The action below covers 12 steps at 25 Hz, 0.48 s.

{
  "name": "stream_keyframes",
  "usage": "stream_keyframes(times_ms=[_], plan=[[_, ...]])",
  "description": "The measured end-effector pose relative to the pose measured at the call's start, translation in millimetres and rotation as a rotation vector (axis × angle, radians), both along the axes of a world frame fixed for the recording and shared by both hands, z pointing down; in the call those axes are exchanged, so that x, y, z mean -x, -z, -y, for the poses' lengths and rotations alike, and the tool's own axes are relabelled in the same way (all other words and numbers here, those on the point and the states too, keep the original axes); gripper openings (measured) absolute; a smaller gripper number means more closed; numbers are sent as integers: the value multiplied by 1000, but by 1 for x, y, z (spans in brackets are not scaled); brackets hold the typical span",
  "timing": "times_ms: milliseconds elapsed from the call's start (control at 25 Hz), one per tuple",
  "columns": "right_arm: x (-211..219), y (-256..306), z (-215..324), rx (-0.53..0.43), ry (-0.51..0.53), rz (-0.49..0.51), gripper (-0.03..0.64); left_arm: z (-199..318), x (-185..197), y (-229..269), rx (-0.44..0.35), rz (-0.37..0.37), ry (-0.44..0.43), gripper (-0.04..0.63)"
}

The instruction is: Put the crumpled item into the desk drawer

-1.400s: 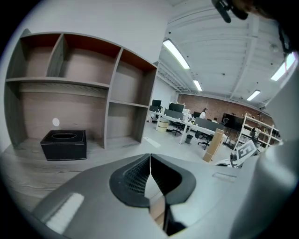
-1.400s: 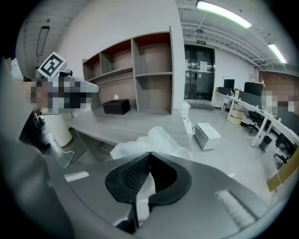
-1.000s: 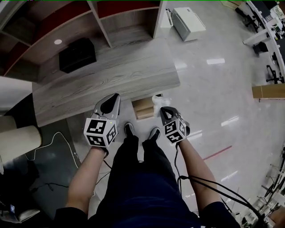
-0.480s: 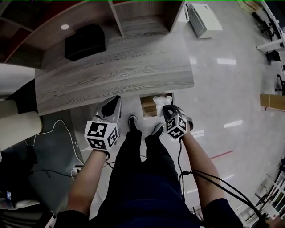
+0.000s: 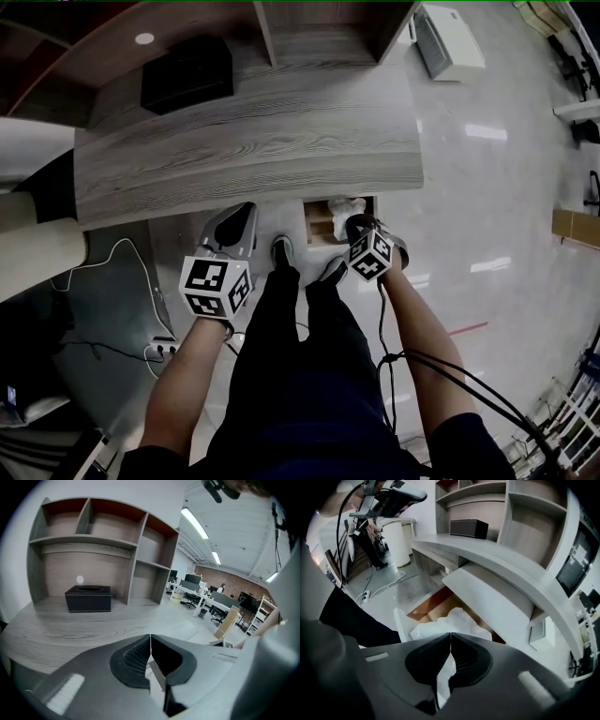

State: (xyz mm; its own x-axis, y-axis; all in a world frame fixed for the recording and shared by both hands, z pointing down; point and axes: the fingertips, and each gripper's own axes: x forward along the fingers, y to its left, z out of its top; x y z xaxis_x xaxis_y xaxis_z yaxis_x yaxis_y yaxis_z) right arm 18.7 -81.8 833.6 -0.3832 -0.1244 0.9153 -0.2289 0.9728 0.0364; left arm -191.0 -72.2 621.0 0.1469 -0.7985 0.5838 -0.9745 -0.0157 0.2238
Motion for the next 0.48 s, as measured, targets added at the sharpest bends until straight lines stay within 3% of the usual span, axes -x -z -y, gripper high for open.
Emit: stream_keyframes(times_ms=[280, 480], plan=[[3, -6, 17, -60, -23, -28, 19, -12, 8, -5, 11, -8, 33, 5], [1, -4, 18, -103, -34, -31, 88, -19, 10, -8, 13, -14, 42, 5]])
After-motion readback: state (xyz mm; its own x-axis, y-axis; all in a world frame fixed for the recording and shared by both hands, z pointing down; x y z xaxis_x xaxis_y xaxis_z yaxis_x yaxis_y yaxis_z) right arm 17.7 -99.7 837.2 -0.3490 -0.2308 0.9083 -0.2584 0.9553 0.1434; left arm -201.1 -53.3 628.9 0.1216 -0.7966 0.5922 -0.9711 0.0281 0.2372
